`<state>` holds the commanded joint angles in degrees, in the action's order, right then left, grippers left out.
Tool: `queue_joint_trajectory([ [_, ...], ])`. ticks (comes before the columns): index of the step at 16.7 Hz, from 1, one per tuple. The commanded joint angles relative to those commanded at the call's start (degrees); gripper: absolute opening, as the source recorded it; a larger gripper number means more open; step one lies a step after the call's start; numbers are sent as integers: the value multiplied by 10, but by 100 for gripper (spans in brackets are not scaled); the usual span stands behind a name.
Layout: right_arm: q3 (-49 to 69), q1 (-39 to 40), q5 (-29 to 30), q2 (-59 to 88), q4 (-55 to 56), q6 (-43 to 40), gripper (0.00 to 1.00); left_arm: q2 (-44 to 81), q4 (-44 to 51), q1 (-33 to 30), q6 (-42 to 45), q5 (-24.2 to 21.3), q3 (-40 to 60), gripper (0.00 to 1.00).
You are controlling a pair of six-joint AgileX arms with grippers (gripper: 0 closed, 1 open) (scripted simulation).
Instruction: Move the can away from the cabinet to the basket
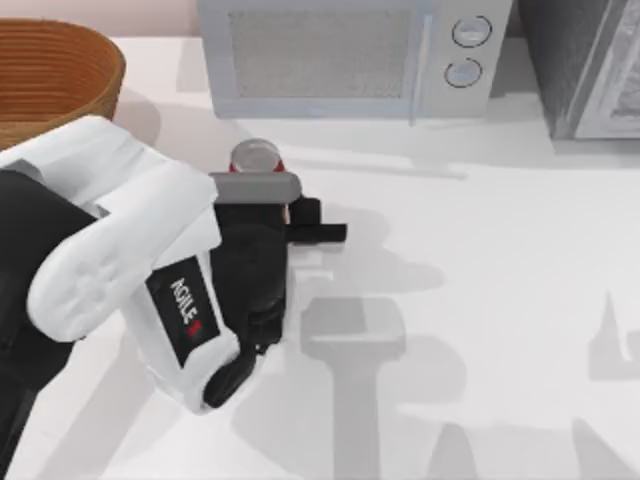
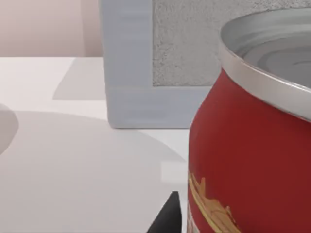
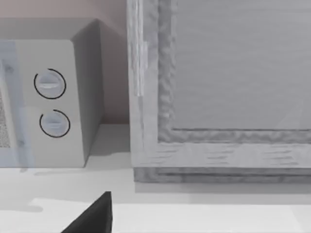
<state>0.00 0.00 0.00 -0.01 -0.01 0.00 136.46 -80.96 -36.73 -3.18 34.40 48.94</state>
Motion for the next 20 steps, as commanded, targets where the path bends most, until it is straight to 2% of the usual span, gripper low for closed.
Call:
queue_joint_trajectory([
  [4,0,0,0,0,0,0,100,-5,13,16,8,-19,9,0],
  [6,0,0,0,0,0,0,100,-14,42,58,25,-62,27,0],
  [8,0,0,0,0,0,0,100,-24,88,119,49,-129,55,0],
  [10,0,0,0,0,0,0,100,-37,147,190,78,-220,91,0],
  [12,0,0,0,0,0,0,100,-55,219,265,109,-333,132,0],
  [18,0,0,0,0,0,0,100,-131,474,478,194,-721,245,0],
  [20,0,0,0,0,0,0,100,-163,558,534,213,-837,275,0],
])
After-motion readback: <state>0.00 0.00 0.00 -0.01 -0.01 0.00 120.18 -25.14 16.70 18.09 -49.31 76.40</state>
